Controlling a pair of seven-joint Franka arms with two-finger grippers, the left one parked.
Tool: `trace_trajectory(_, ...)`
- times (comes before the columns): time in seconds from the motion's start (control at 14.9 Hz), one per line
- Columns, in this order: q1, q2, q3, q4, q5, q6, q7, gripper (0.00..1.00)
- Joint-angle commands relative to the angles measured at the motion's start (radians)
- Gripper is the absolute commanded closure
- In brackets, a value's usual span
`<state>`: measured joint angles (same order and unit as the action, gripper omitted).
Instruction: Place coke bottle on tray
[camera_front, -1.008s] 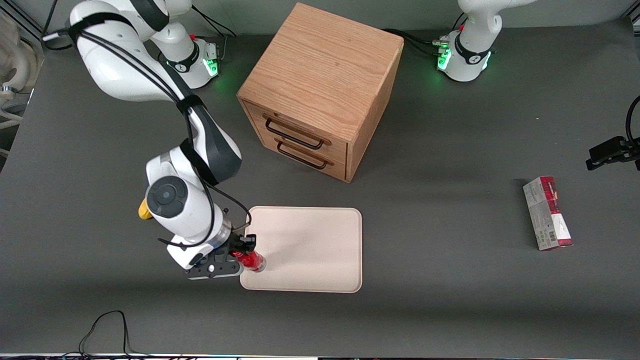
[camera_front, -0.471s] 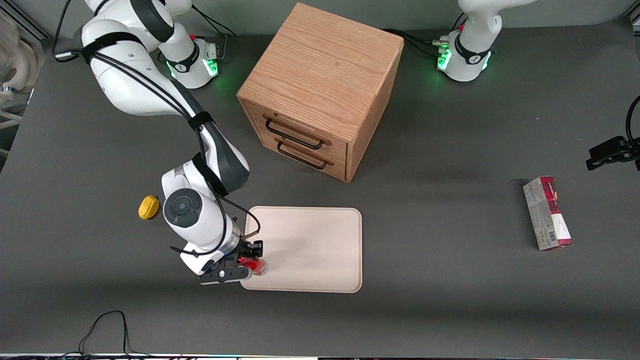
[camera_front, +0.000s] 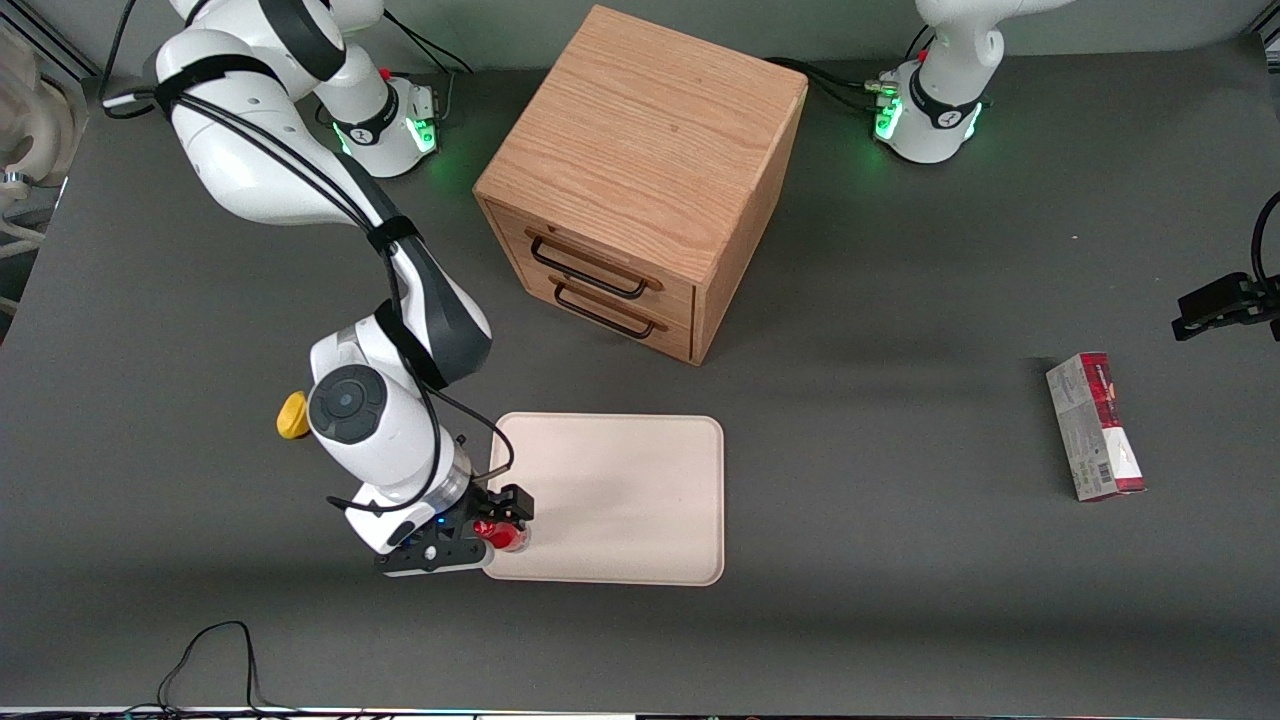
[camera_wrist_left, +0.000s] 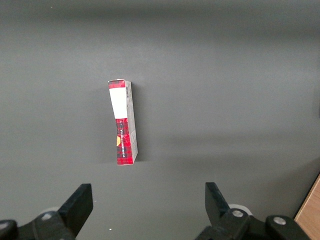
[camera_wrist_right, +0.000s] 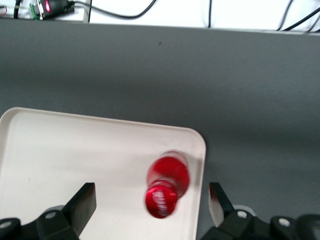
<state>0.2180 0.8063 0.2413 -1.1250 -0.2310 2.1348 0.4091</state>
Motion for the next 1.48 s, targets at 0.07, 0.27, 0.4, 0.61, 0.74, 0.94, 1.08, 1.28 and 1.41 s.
trace_trajectory(0.07,0.004,-0.142,-0.066,-0.028,0.043,-0.195,-0.09,0.0)
trace_trajectory(0.27,0.006,-0.322,-0.23,-0.184,0.229,-0.245,-0.286,0.0)
trace_trajectory(0.4,-0.008,-0.439,-0.287,-0.298,0.246,-0.288,-0.383,0.0)
trace_trajectory(0.61,-0.012,-0.608,-0.376,-0.454,0.248,-0.314,-0.415,0.0)
trace_trajectory(0.74,-0.025,-0.729,-0.408,-0.553,0.246,-0.315,-0.415,0.0)
trace_trajectory(0.94,-0.066,-0.834,-0.408,-0.598,0.246,-0.361,-0.415,0.0)
trace_trajectory(1.08,-0.08,-0.857,-0.408,-0.599,0.246,-0.395,-0.415,0.0)
trace_trajectory(1.28,-0.08,-0.871,-0.408,-0.599,0.246,-0.429,-0.411,0.0)
trace_trajectory(1.41,-0.078,-0.869,-0.408,-0.598,0.248,-0.429,-0.405,0.0)
